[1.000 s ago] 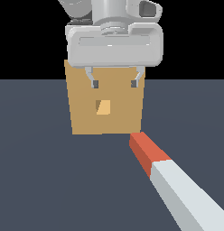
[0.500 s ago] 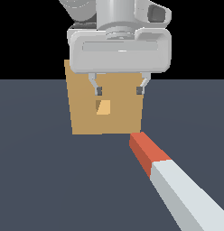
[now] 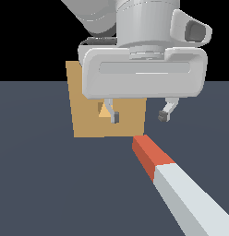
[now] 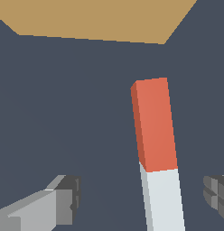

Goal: Insert the peg into the horizontal hole in a box.

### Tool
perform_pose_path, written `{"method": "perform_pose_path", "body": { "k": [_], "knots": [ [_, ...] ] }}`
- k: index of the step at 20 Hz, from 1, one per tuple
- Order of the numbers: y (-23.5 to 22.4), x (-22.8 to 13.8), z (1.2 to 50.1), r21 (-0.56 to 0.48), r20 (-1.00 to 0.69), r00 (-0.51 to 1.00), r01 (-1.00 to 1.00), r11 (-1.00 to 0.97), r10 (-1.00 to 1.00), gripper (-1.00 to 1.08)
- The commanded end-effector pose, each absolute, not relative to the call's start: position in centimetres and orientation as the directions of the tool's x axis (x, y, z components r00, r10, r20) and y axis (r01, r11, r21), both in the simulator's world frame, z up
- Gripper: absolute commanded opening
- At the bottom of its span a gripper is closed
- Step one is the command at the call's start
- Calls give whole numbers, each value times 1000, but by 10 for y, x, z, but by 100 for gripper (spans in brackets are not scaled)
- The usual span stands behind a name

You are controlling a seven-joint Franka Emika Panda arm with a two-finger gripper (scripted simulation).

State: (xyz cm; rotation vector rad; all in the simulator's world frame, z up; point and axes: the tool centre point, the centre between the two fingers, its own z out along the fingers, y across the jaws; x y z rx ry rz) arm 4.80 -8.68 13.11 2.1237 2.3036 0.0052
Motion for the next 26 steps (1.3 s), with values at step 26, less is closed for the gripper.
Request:
{"method": "perform_pose_path", "body": {
  "k": [26],
  "knots": [
    [-160, 108, 71, 0, 0, -199, 980, 199, 980, 100]
  ]
}}
